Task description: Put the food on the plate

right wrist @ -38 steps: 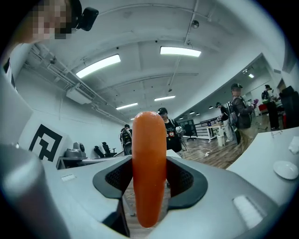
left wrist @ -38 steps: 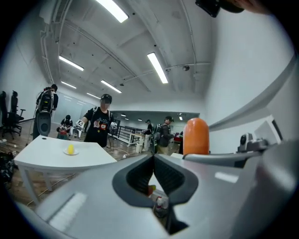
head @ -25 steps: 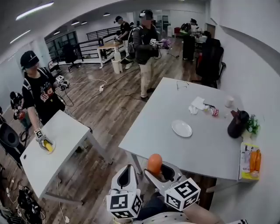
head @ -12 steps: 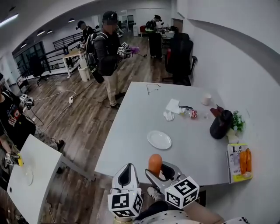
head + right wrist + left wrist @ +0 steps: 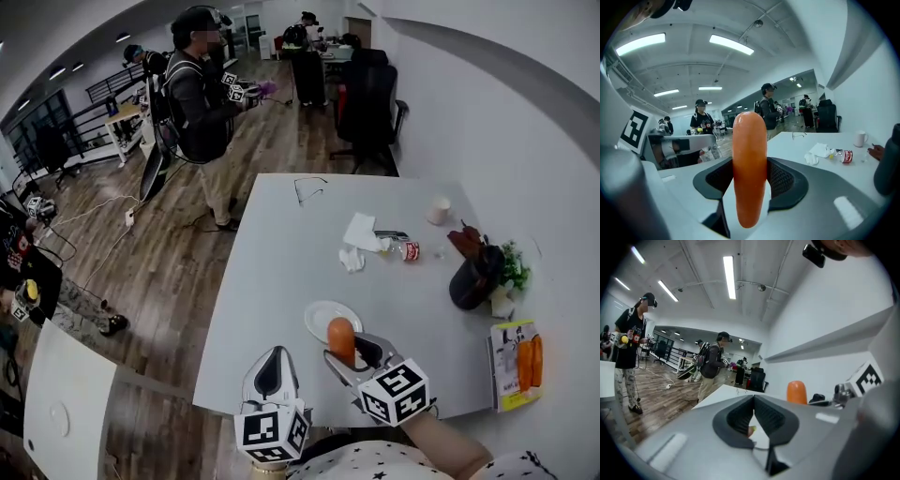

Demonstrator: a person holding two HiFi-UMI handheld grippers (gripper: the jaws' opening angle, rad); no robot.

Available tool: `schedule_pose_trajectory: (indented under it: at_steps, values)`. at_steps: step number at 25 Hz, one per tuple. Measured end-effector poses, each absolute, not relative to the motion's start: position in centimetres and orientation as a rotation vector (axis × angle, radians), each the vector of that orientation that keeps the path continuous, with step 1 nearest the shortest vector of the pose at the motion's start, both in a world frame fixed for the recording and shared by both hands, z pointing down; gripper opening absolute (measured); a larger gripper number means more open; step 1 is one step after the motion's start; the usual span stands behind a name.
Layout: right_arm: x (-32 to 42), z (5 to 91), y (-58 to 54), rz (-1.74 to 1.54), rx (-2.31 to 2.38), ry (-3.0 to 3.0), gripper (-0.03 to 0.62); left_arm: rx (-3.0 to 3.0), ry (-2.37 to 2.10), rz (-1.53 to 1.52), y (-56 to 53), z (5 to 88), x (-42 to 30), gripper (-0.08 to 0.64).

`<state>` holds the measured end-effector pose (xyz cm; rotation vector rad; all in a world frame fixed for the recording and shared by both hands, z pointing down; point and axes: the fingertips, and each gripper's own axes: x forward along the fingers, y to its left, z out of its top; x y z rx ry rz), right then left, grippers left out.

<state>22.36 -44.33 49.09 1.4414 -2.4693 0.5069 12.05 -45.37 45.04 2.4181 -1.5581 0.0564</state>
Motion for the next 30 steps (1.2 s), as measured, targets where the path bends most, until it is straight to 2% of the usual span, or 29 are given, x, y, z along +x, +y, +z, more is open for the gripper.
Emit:
schedule_pose_trajectory:
  at_steps: [9,17,30]
  values:
    - [25.7,60.5,-53.3,0.574,1.026,-2.107,0.218,2.394,-1.558,0.101,-50.1,46.8,13.1,0.008]
    - [26.1,69.0,-56.3,0.601,0.703,-1.819,0.218,2.342,-1.570,0.137,-51.2,48.0,12.7,0.008]
    - [25.1,72.2,-57.0,0.593,0.628,-1.749,0.219,2.323,-1.606,0.139,-50.7,47.9,12.2,0.008]
